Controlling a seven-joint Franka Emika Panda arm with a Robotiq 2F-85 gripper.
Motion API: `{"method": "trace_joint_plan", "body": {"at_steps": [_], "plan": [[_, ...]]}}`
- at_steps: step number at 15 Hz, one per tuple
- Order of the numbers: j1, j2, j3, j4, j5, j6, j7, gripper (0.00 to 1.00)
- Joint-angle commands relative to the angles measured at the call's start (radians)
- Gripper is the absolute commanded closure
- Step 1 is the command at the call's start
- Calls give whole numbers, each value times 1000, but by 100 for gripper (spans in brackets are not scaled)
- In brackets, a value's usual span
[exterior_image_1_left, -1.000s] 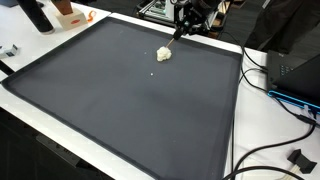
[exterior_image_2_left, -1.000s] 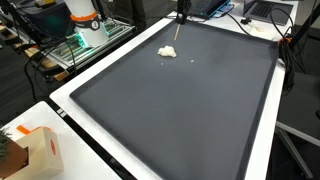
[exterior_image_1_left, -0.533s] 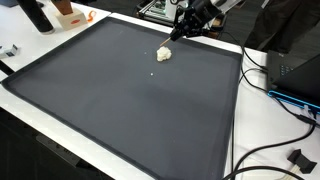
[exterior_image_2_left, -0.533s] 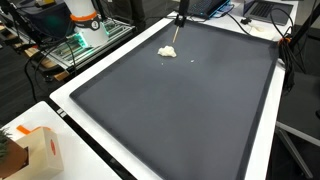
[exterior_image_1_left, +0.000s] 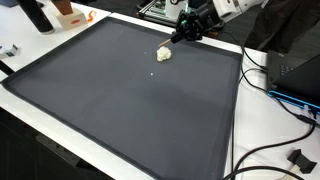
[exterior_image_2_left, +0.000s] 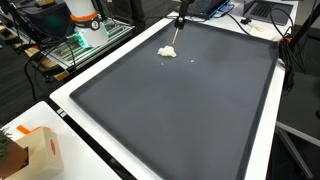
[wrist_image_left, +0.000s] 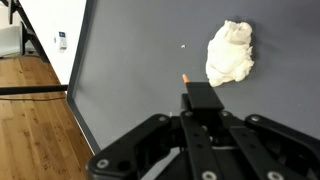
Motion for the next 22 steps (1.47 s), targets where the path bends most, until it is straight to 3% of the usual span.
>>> {"method": "trace_joint_plan", "body": {"at_steps": [1,14,22], "plan": [[13,34,8,25,-16,-35,50,97],[5,70,16,74,65,-40,13,97],[-19,48,6,108,218,-47,-107,97]]}}
